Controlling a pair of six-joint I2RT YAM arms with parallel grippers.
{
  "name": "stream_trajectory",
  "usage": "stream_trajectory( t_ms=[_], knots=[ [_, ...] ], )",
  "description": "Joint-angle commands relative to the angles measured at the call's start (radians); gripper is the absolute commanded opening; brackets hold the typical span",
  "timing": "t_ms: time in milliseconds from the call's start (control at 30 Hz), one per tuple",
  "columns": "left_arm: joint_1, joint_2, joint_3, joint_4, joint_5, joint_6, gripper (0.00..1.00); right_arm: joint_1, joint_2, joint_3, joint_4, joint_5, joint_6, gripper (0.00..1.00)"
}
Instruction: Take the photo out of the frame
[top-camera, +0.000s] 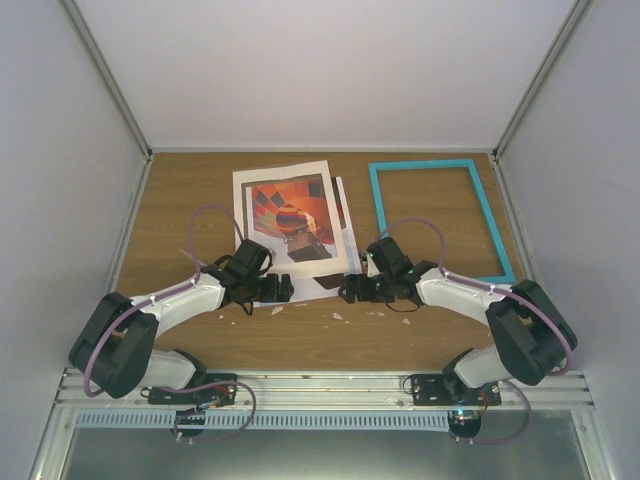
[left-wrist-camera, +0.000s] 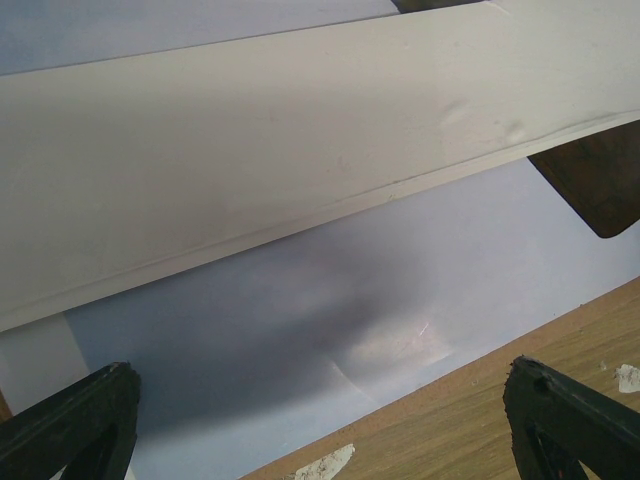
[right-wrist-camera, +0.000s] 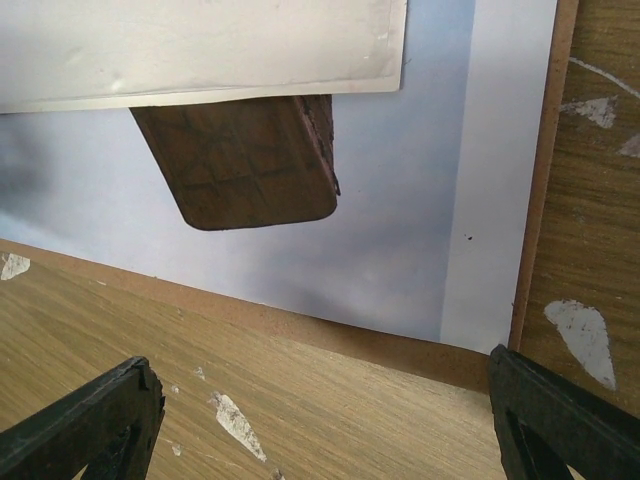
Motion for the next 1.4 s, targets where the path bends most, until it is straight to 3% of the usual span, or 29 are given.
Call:
stream_trajectory(
  t_ms=[0, 1367],
  knots=[
    [-0.005, 0.026, -0.04, -0.015, 0.022, -0.005, 0.99, -0.002, -0.014, -0.023, -0.025, 0.008, 0.015, 0.89],
    [-0.005, 0.032, -0.038, -0.014, 0.027, -0.003, 0.99, -0.008, -0.052, -0.023, -0.033, 0.01, 0.01, 0.89]
  ],
)
